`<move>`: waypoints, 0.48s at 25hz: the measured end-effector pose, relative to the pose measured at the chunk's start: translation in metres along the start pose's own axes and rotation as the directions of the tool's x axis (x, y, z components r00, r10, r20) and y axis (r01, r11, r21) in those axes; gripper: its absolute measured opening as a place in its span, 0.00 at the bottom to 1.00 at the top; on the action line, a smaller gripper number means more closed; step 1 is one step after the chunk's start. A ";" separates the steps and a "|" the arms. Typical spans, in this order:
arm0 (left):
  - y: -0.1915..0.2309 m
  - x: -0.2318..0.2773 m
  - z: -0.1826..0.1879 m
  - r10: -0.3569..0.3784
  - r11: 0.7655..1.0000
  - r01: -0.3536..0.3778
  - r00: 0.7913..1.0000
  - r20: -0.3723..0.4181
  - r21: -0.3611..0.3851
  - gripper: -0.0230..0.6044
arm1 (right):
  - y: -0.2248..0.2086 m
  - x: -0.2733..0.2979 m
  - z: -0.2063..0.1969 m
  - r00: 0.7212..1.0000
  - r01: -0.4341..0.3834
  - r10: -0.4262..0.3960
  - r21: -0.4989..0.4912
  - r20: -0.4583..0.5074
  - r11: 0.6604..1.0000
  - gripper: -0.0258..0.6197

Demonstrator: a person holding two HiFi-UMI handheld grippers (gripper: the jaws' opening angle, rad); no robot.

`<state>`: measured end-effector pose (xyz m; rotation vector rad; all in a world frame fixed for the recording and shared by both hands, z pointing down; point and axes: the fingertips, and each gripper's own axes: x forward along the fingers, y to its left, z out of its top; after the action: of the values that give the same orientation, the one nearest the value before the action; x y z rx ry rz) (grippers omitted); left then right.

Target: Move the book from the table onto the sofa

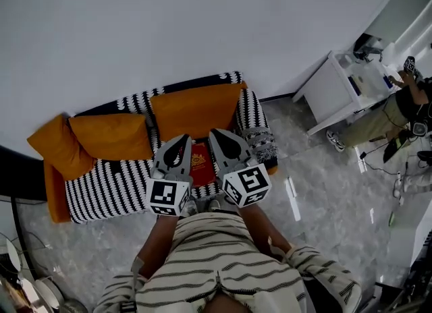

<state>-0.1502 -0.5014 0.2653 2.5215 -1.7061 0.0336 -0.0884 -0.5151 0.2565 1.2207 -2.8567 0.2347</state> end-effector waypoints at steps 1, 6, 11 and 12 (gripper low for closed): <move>-0.001 0.000 0.007 0.003 1.000 -0.003 1.000 0.014 0.017 0.05 | 0.000 -0.001 0.007 1.000 -0.001 0.001 0.000 0.018 1.000 0.06; -0.007 -0.005 0.032 0.032 0.997 -0.037 0.996 0.082 0.061 0.05 | 0.002 -0.007 0.031 0.996 0.000 0.002 -0.024 0.087 1.000 0.06; -0.013 -0.007 0.047 0.032 0.998 -0.040 0.991 0.127 0.057 0.05 | 0.004 -0.014 0.036 0.994 0.004 -0.001 -0.022 0.110 1.000 0.06; -0.014 -0.008 0.050 0.035 0.997 -0.043 0.990 0.136 0.058 0.05 | 0.005 -0.015 0.037 0.993 0.002 0.000 -0.024 0.114 1.000 0.06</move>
<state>-0.1423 -0.4931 0.2143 2.5880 -1.8311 -0.0856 -0.0805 -0.5060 0.2182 1.2710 -2.9451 0.1339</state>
